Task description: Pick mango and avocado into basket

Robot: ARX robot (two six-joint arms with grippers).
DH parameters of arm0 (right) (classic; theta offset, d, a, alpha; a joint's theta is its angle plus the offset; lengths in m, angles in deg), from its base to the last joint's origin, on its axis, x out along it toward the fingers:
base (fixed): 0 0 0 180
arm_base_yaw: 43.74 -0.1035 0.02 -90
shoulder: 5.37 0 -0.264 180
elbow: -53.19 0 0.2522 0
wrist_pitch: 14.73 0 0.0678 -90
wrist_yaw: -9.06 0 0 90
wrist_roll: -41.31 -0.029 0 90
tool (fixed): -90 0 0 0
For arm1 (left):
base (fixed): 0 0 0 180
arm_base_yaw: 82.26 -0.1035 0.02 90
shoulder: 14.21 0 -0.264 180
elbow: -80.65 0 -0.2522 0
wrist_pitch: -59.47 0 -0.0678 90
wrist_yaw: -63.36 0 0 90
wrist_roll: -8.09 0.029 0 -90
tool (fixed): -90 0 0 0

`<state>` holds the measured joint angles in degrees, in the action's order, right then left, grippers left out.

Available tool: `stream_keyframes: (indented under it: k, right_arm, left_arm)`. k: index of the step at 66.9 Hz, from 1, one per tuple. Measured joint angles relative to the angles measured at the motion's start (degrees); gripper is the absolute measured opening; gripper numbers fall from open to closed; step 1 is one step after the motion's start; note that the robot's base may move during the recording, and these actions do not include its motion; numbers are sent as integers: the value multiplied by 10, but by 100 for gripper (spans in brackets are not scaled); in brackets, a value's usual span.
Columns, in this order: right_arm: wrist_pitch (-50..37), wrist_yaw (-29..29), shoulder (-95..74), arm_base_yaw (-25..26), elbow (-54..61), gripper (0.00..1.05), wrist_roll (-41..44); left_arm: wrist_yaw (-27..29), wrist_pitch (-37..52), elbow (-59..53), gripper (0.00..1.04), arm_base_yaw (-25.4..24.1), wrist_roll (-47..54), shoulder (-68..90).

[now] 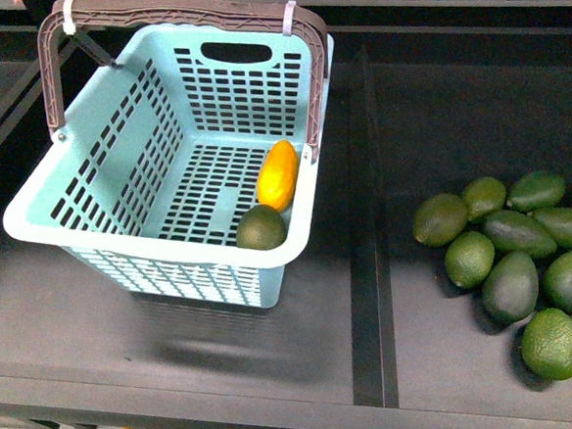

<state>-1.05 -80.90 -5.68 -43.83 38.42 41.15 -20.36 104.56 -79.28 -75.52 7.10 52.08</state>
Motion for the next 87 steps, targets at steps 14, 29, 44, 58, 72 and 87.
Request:
stream_keyframes:
  k: [14,29,44,58,72,87]
  right_arm:
    - [0,0,0,0,0,96,0]
    - [0,0,0,0,0,96,0]
    - [0,0,0,0,0,96,0]
    - [0,0,0,0,0,96,0]
    - [0,0,0,0,0,96,0]
    - [0,0,0,0,0,96,0]
  left_arm:
    - [-57,-100,-38,2,-58,3,-141]
    - [-63,-207,-54,2,-65,3,-267]
    - [-63,-310,-54,2,-65,3,-381]
    - [-63,-382,-54,2,-65,3,-457]
    - [-63,-437,-54,2,-65,3,-511]
    - [-63,-483,-54,2,-65,3,-557]
